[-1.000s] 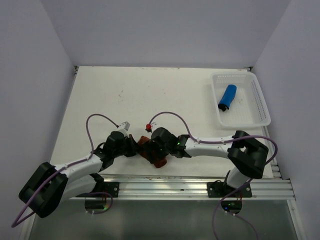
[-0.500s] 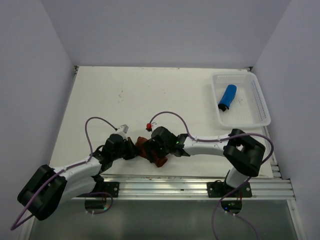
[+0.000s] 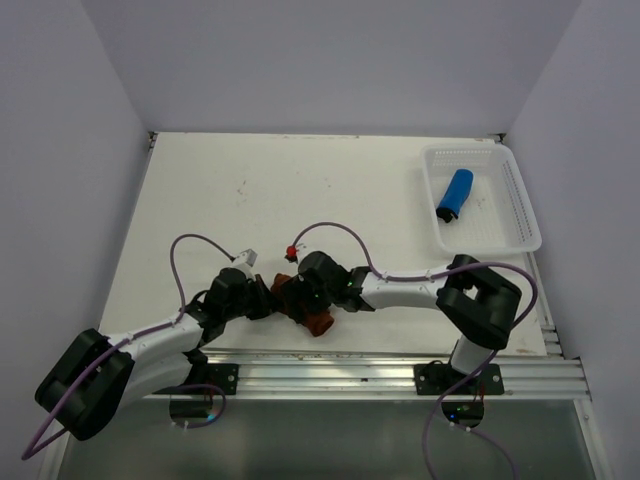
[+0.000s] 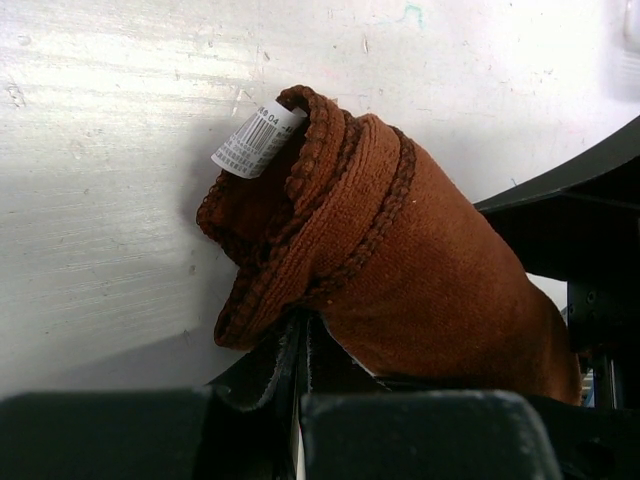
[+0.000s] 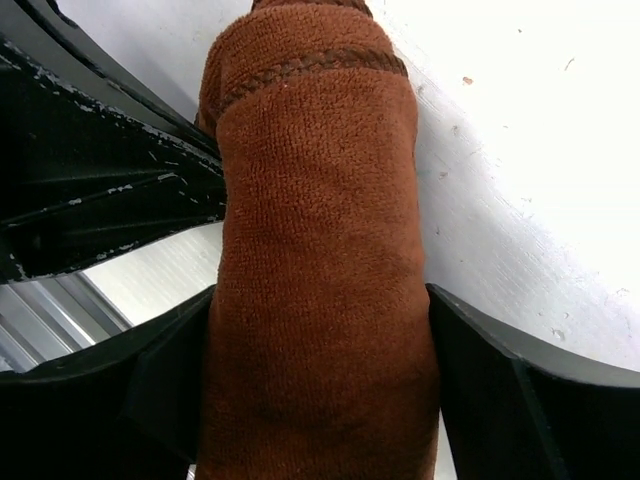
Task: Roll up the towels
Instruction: Roll the towel, then place the rolled towel into the container
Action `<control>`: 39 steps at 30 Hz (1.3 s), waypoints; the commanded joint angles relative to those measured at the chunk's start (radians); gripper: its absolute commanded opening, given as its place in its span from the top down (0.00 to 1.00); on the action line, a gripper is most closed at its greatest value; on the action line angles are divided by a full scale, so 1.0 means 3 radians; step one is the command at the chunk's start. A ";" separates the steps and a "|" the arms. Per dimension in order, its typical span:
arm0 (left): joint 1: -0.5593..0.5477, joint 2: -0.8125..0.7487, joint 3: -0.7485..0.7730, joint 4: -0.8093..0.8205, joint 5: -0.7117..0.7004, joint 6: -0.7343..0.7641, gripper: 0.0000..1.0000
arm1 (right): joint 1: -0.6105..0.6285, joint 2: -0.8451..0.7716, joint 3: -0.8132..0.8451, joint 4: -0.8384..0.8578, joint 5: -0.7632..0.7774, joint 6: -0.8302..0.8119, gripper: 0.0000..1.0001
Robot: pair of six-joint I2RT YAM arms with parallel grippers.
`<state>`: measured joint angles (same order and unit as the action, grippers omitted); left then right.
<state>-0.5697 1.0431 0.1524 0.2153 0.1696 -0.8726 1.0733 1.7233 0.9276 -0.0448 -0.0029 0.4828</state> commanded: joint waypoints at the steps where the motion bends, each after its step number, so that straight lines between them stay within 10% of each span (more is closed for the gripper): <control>1: 0.0017 0.0061 -0.0063 -0.0288 -0.0156 0.0040 1.00 | 0.0058 0.0079 0.0043 -0.0121 0.0004 -0.0080 0.22; 24: 0.0150 -0.0163 0.1172 -0.1351 -0.0861 0.0602 1.00 | 0.0196 -0.0028 -0.0029 -0.0326 0.0373 -0.0126 0.99; 39: 0.0171 -0.0394 0.2013 -0.1904 -0.1450 0.0894 0.97 | -0.0443 -0.0472 0.0374 -0.0934 0.0393 -0.0575 1.00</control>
<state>-0.5247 0.9504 0.7013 -0.3115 -0.1997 -0.6495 0.9966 1.6524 0.9531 -0.2390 0.0902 0.3878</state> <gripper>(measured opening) 0.025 0.392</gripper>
